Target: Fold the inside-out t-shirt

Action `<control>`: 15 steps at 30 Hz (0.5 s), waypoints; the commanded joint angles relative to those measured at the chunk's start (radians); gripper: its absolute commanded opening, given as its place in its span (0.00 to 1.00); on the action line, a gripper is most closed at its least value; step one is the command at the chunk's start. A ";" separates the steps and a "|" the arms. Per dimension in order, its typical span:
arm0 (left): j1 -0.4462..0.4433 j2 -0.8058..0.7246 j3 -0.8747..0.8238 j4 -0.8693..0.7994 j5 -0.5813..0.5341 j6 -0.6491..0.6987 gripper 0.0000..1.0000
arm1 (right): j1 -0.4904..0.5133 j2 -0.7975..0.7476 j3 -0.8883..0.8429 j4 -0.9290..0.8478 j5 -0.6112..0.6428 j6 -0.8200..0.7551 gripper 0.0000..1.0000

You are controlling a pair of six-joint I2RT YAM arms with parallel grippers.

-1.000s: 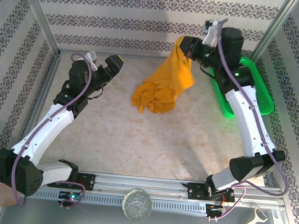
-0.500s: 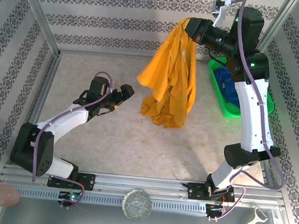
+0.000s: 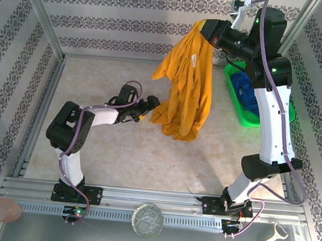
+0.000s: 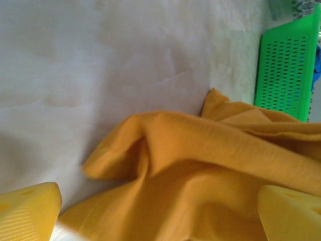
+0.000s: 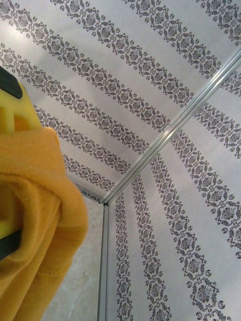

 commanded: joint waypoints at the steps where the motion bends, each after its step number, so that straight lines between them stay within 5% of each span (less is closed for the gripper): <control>1: -0.038 0.051 0.077 0.111 0.005 -0.035 1.00 | -0.018 -0.016 0.029 0.033 -0.019 0.016 0.00; 6: -0.065 0.148 0.160 0.123 -0.022 -0.063 0.95 | -0.032 -0.032 0.024 0.033 -0.028 0.019 0.00; 9: -0.072 0.208 0.201 0.157 -0.001 -0.095 0.56 | -0.048 -0.044 0.017 0.035 -0.033 0.022 0.00; 12: -0.061 0.200 0.188 0.197 -0.009 -0.113 0.03 | -0.082 -0.067 -0.020 0.048 -0.033 0.034 0.00; 15: -0.009 0.107 0.156 0.182 -0.017 -0.097 0.00 | -0.127 -0.116 -0.114 0.094 -0.027 0.066 0.00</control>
